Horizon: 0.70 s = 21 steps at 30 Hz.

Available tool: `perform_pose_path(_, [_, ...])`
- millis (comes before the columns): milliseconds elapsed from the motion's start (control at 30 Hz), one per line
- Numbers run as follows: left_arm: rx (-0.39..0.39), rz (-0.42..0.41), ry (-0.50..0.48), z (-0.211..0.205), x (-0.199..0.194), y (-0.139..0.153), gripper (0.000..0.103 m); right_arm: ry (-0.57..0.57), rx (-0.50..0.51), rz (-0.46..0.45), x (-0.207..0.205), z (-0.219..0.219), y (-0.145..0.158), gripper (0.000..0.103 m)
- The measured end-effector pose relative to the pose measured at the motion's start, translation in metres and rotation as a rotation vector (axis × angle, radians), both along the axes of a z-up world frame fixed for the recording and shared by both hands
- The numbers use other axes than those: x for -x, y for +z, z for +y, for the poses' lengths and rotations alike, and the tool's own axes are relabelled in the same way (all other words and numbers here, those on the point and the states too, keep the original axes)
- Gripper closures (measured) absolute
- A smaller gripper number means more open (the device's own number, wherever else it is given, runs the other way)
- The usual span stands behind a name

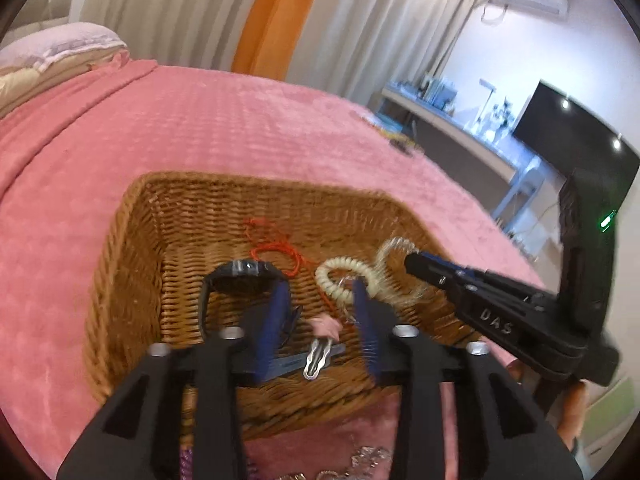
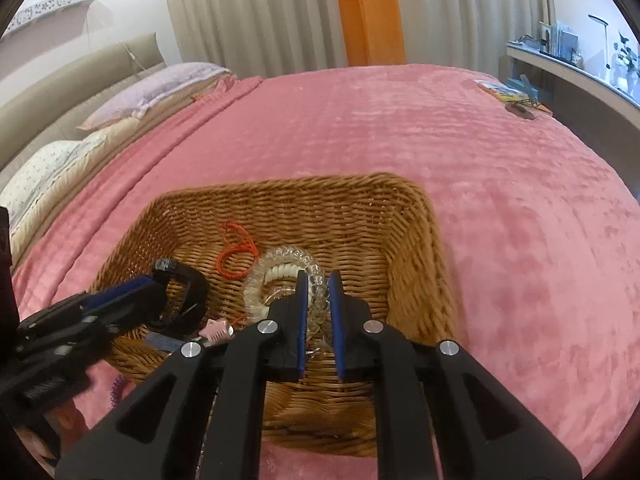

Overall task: Organize jewelry
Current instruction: 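Carry the clip and bead bracelet into the basket while both tools open to release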

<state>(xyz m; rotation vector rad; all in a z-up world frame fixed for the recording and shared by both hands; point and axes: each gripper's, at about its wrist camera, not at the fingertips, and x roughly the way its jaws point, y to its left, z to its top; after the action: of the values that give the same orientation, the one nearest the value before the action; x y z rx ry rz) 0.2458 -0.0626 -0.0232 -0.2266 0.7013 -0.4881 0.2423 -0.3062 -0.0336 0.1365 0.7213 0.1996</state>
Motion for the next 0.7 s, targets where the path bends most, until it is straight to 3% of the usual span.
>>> perform_pose_path(100, [0.035, -0.031, 0.009, 0.009, 0.007, 0.01, 0.059, -0.004, -0.007, -0.003, 0.001, -0.002, 0.002, 0.077])
perform_pose_path(400, [0.072, -0.058, 0.058, 0.032, 0.038, 0.024, 0.059, -0.011, 0.001, -0.022, 0.025, 0.003, 0.012, 0.076])
perform_pose_path(700, [0.035, -0.012, 0.087, 0.063, 0.089, 0.011, 0.059, 0.001, 0.011, -0.026, 0.097, 0.015, 0.01, 0.075])
